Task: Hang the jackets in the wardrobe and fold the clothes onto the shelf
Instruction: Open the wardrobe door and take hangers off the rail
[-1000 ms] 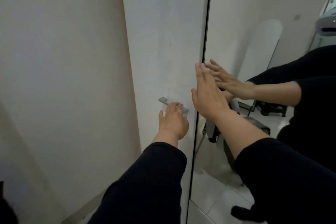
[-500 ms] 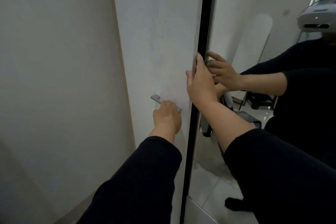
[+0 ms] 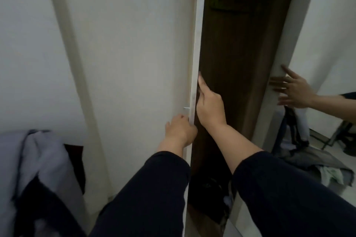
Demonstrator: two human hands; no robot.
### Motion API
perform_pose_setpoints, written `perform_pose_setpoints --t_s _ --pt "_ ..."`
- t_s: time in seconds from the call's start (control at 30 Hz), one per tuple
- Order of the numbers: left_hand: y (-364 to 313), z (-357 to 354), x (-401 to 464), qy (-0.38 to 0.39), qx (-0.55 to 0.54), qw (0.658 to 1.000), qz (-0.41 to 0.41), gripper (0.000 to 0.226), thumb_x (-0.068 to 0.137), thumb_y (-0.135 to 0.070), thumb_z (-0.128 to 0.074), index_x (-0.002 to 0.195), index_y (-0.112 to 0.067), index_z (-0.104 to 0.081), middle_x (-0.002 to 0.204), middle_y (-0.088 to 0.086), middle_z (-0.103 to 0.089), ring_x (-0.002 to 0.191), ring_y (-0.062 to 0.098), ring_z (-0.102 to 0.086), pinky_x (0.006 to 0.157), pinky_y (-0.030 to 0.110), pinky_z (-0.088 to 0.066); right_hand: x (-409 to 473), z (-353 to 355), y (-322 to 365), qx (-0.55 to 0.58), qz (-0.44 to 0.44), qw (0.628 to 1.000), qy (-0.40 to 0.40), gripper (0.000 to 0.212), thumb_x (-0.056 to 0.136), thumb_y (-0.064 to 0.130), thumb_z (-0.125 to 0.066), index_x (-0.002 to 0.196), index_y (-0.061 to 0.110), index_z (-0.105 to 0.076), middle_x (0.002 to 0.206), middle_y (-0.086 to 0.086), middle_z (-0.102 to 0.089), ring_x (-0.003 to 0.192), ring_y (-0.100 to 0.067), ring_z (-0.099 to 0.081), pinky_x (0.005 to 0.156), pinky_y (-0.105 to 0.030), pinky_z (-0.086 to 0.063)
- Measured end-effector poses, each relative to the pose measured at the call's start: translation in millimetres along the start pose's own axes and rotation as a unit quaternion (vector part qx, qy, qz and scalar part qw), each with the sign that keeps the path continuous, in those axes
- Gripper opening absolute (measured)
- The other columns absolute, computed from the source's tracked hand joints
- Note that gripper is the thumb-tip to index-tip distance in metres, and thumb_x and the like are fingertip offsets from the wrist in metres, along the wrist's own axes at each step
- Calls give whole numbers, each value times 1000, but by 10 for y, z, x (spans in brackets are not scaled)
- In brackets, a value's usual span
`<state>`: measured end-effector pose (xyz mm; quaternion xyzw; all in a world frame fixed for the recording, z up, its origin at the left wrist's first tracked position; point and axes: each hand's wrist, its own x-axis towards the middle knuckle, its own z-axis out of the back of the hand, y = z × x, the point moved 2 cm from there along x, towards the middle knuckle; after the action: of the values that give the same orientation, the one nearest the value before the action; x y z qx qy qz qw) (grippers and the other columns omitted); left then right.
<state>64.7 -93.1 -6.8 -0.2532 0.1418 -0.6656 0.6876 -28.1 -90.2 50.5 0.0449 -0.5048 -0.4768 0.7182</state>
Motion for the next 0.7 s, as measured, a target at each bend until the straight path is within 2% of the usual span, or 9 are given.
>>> perform_pose_setpoints --t_s 0.07,0.17,0.23,0.3,0.37,0.4,0.47,0.6,0.7 --pt "105 157 2 -20 -60 998 13 33 95 -29 -40 111 -5 -58 114 11 -59 96 25 -57 89 38 -48 12 -76 59 -13 -8 1000 25 51 102 18 -32 147 39 -23 89 -8 -70 69 -19 -64 72 -39 -58" --pt "247 422 -18 -68 -131 989 -6 38 101 -32 -34 100 -5 -60 109 11 -61 92 21 -56 78 30 -42 38 -240 182 -38 -20 995 90 54 103 20 -30 146 48 -15 82 -7 -66 62 -17 -59 61 -34 -55" --pt "347 592 -12 -99 -140 985 -13 43 102 -35 -29 97 -7 -61 102 8 -62 88 18 -54 75 28 -38 75 -393 293 -56 -9 991 122 59 103 17 -30 146 51 -7 86 -7 -64 63 -16 -58 60 -34 -55" --pt "490 736 45 -121 -135 983 0 35 103 -34 -29 93 -11 -53 96 7 -59 84 19 -52 72 28 -35 144 -592 398 -37 -2 988 153 65 102 14 -30 144 56 -2 108 -9 -64 72 -15 -59 66 -32 -54" --pt "658 887 157 -148 -134 980 17 29 103 -33 -29 93 -13 -48 98 10 -59 86 24 -53 72 29 -36 245 -836 465 -29 16 983 178 68 102 13 -29 141 59 2 146 -5 -43 108 -23 -59 87 -36 -52" --pt "742 973 233 -164 -134 977 19 28 103 -31 -30 94 -12 -48 98 10 -59 88 26 -54 73 29 -36 301 -962 490 -36 30 981 186 69 102 12 -29 141 59 4 157 -1 -25 129 -26 -47 98 -39 -47" --pt "887 1160 397 -196 -135 971 16 28 103 -29 -29 94 -12 -49 97 10 -59 86 24 -52 72 28 -34 427 -1193 536 -54 59 978 194 75 99 6 -33 144 55 3 162 4 2 146 -25 -18 110 -44 -37" --pt "1141 1536 744 -259 -164 952 13 28 103 -28 -29 87 -12 -45 76 -3 -49 76 19 -47 58 28 -28 729 -1551 631 -134 122 962 203 89 91 -5 -39 147 48 4 158 9 23 148 -15 11 119 -52 -9" --pt "1411 1736 1065 -264 -156 952 26 26 103 -25 -30 89 -12 -46 77 -4 -48 78 18 -47 58 26 -28 988 -1857 694 -170 138 956 195 83 94 3 -39 148 44 9 157 7 26 147 -15 15 117 -53 -5"
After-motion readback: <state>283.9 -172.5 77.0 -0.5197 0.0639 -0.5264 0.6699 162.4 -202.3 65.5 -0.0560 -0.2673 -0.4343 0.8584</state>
